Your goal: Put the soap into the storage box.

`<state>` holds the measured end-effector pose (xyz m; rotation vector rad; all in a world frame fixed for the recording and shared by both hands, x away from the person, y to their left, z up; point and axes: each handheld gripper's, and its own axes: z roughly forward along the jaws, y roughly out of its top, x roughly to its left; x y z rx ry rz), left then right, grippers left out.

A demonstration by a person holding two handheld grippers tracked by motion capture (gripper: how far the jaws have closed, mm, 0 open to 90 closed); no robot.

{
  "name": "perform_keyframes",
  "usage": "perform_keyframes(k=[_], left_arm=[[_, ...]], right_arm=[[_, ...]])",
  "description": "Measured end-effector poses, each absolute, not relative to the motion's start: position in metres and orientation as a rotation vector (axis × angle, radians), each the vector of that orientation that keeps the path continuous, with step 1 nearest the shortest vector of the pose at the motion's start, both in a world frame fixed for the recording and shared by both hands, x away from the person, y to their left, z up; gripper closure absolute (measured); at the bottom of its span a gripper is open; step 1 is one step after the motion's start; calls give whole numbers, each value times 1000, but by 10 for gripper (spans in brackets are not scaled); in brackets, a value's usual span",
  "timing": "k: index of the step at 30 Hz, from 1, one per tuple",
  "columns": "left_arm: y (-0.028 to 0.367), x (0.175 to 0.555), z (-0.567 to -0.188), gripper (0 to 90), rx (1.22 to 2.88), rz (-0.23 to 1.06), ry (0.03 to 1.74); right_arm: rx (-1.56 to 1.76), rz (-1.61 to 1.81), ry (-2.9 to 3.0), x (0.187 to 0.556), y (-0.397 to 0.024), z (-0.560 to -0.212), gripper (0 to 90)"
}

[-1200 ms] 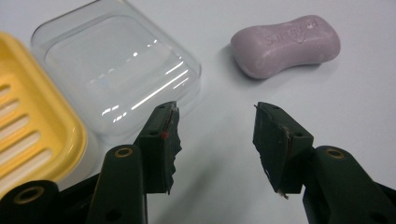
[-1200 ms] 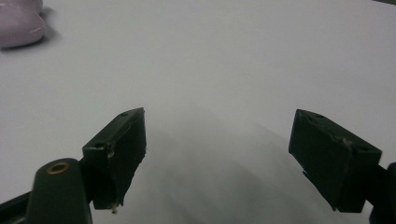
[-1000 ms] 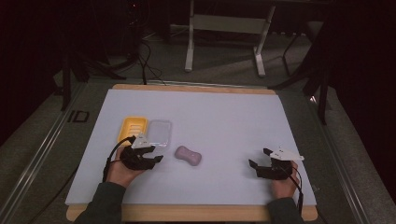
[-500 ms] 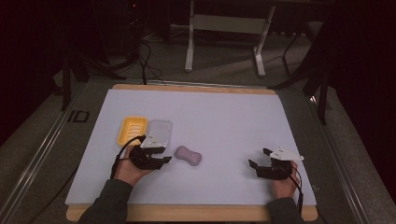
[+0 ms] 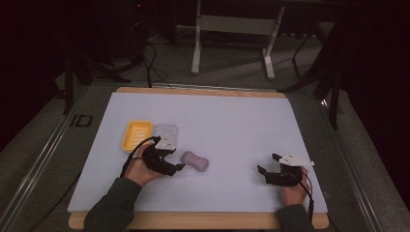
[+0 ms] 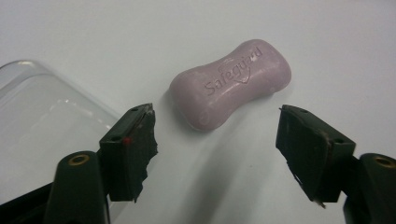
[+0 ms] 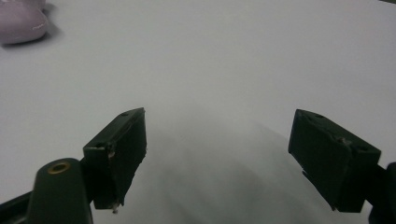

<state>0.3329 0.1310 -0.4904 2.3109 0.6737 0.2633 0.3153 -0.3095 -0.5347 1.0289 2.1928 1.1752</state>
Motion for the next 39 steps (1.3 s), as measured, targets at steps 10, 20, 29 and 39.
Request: perform_keyframes(k=[10, 20, 29, 39], left_arm=[[124, 346, -486, 246, 2352, 248, 640], [114, 355, -487, 256, 2390, 204, 574], [106, 362, -487, 257, 2411, 182, 566], [98, 368, -495, 234, 2436, 137, 543]], right_arm=[[1019, 1170, 2203, 316, -309, -535, 188], [1013, 1163, 2210, 316, -308, -535, 188], [1014, 1165, 2213, 316, -308, -535, 188], [1012, 1165, 2214, 316, -308, -535, 188]])
